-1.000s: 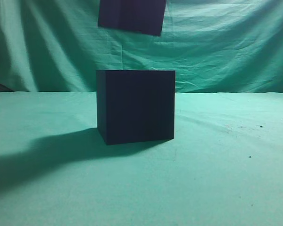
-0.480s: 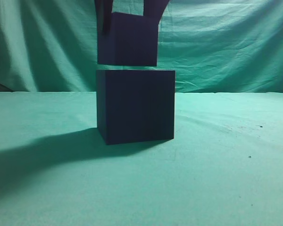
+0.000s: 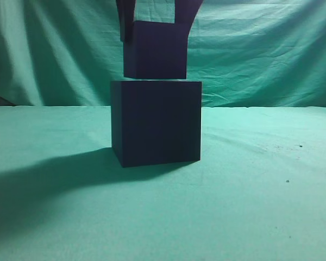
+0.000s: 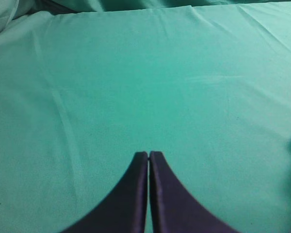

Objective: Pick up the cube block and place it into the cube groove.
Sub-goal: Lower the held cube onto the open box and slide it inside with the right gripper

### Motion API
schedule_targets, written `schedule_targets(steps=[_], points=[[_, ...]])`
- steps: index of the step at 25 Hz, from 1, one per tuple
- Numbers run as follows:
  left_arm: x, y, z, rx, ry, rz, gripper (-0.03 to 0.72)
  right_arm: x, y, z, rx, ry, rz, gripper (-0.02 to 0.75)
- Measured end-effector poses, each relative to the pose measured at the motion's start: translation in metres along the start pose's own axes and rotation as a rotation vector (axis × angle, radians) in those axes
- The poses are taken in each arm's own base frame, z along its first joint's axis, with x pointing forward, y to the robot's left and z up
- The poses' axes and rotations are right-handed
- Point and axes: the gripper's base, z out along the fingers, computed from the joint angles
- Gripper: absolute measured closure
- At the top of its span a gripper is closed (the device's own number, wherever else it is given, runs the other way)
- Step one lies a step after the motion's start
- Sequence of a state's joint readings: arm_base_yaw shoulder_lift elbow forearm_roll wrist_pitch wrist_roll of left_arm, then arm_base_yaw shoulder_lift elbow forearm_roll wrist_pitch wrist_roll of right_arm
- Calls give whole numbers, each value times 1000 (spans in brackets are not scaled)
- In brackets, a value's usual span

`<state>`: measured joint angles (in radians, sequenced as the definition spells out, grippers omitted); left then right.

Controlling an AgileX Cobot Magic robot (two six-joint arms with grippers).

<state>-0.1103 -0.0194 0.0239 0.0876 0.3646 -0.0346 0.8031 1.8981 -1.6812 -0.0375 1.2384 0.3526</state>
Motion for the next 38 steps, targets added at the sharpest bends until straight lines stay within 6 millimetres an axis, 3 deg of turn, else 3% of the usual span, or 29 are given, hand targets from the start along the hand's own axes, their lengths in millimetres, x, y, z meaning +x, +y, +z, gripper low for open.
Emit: schedule_targets(steps=[22, 38], points=[[0, 0, 0, 0, 0, 0, 688, 3, 1, 4, -18, 9, -10, 314], [0, 0, 0, 0, 0, 0, 688, 10, 1, -6, -48, 18, 18, 314]])
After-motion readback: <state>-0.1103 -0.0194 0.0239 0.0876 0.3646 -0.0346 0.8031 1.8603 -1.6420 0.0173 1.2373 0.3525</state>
